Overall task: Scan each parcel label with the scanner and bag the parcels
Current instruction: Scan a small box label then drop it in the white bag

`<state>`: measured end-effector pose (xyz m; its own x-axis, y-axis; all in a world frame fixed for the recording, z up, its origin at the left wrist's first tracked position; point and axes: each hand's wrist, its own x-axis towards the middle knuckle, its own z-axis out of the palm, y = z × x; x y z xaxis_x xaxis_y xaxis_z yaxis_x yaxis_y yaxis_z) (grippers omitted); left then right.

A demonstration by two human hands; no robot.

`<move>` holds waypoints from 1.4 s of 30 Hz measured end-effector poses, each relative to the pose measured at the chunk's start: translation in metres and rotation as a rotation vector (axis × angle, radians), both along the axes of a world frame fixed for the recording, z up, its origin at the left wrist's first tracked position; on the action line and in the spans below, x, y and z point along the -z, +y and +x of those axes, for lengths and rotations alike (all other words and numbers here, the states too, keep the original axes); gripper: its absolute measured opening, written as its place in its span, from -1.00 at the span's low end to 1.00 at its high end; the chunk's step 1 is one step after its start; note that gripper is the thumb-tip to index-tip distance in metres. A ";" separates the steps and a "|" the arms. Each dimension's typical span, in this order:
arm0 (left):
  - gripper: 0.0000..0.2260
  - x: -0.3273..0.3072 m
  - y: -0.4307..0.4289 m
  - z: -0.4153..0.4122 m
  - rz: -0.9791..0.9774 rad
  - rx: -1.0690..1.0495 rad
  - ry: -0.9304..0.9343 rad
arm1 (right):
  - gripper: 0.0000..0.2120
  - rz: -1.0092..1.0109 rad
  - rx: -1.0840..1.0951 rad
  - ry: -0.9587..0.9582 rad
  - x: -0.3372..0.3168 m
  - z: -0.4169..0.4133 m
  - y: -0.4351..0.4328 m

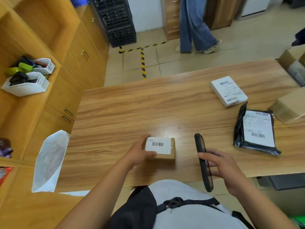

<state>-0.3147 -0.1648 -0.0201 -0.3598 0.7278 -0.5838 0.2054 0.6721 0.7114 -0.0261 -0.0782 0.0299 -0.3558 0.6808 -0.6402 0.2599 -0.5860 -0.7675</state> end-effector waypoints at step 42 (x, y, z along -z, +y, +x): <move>-0.09 0.038 -0.048 0.024 0.126 -0.104 0.202 | -0.24 0.411 -0.999 -0.601 -0.080 -0.035 0.066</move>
<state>-0.2903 -0.2125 -0.0579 -0.5367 0.7430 -0.3999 0.2858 0.6061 0.7423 -0.0608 -0.0126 0.1097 -0.5583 0.4685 -0.6847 0.8295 0.3280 -0.4520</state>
